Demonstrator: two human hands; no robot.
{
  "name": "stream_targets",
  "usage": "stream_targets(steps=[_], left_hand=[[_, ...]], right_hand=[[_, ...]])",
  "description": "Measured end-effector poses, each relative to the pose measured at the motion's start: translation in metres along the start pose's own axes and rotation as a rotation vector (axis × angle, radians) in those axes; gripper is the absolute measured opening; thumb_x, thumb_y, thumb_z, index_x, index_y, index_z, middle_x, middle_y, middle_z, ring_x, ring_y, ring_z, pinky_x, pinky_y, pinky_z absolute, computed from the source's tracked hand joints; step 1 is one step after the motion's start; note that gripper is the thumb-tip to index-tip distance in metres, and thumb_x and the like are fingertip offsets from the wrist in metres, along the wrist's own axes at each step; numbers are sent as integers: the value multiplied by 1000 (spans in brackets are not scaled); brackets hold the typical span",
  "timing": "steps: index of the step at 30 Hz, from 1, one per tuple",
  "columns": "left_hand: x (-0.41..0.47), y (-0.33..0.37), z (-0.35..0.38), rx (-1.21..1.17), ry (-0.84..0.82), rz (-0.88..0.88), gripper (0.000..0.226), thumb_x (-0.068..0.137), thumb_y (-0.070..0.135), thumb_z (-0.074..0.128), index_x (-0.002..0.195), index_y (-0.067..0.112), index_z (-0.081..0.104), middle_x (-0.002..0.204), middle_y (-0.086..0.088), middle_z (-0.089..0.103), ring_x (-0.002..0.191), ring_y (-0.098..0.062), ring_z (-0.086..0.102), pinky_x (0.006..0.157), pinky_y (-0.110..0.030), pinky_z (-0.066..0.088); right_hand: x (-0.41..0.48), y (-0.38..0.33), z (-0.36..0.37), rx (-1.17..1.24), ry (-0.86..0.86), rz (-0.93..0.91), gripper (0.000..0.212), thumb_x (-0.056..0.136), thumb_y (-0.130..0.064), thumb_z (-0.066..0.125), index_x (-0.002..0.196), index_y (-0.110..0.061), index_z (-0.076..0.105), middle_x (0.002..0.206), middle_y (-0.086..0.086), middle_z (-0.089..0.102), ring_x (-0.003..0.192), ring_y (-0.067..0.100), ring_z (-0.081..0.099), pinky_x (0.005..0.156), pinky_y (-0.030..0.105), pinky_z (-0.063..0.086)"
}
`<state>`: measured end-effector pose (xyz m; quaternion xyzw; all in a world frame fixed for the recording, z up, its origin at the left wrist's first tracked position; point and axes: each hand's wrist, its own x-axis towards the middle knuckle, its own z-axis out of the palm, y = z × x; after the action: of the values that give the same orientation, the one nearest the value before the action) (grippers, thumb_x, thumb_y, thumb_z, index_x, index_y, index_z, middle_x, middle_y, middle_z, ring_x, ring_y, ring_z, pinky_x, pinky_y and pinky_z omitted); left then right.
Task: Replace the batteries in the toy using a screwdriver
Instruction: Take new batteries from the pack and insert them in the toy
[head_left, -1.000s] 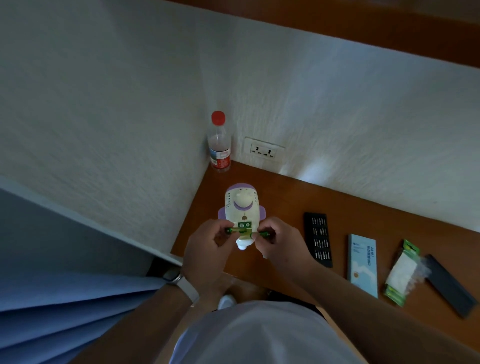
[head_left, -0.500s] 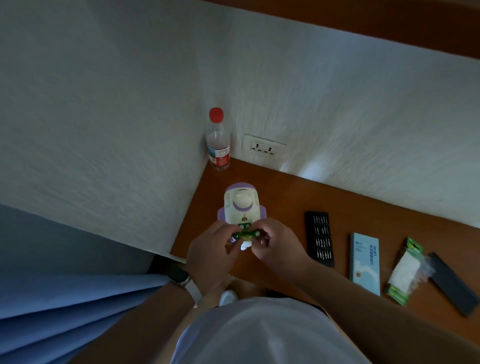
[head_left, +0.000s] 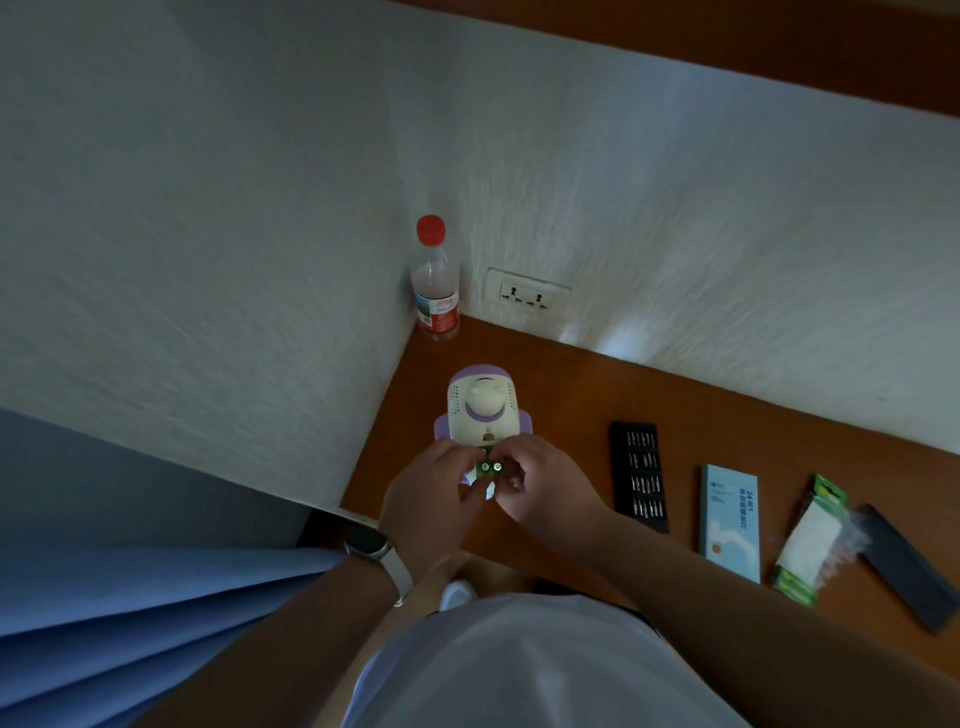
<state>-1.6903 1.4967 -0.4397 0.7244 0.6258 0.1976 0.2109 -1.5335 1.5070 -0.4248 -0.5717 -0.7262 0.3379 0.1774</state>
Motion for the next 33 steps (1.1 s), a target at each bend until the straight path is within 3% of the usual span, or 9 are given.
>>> stream_targets(steps=[6,10,15,19,23,29,33], left_hand=[[-3,-4,0,-4,-11,-10,26,85,28,76,108,17,74,100,1,69,87,-15,66,61,-8,29],[-5,-8,-4,-16,-17,23,27,88,30,72,111,16,72,106,0,68,93,-16,66,64,-16,45],[-12,-11,-7,21,3,115,32,90,40,60,108,16,70,106,0,69,98,-17,67,61,-21,55],[-19,-6,-12,76,39,251,36,89,41,49,104,16,70,99,0,68,91,-18,65,58,-27,55],[-35,-2,-6,121,51,350,28,86,34,54,100,17,72,93,2,68,80,-16,64,57,-29,53],[-58,-15,19,165,-48,564,32,86,31,62,109,13,73,112,-5,72,100,-21,66,80,-33,56],[-60,-15,33,216,-194,565,43,88,38,50,119,14,70,121,-6,69,108,-22,66,85,-35,56]], right_hand=[[-4,1,-3,-27,-17,10,19,92,-22,64,109,-17,64,90,-15,48,73,-6,46,61,8,33],[-10,5,-7,-91,-17,7,20,93,-30,57,109,-19,63,90,-19,45,73,-6,44,60,9,30],[-19,10,-16,-182,-24,-53,37,88,-44,41,106,-20,63,105,-7,59,88,8,54,69,25,47],[-29,12,-22,-274,-38,-76,32,96,-39,49,118,-21,61,115,-6,59,102,10,54,82,26,48],[-48,15,-20,-324,-71,-68,42,96,-48,39,122,-23,60,122,-7,59,108,11,54,91,30,48],[-84,33,-2,-423,-110,26,48,94,-52,39,128,-24,57,130,-4,57,117,17,54,96,35,46],[-107,43,4,-433,-130,112,47,96,-53,39,133,-26,52,141,-6,49,129,15,45,106,34,38]])
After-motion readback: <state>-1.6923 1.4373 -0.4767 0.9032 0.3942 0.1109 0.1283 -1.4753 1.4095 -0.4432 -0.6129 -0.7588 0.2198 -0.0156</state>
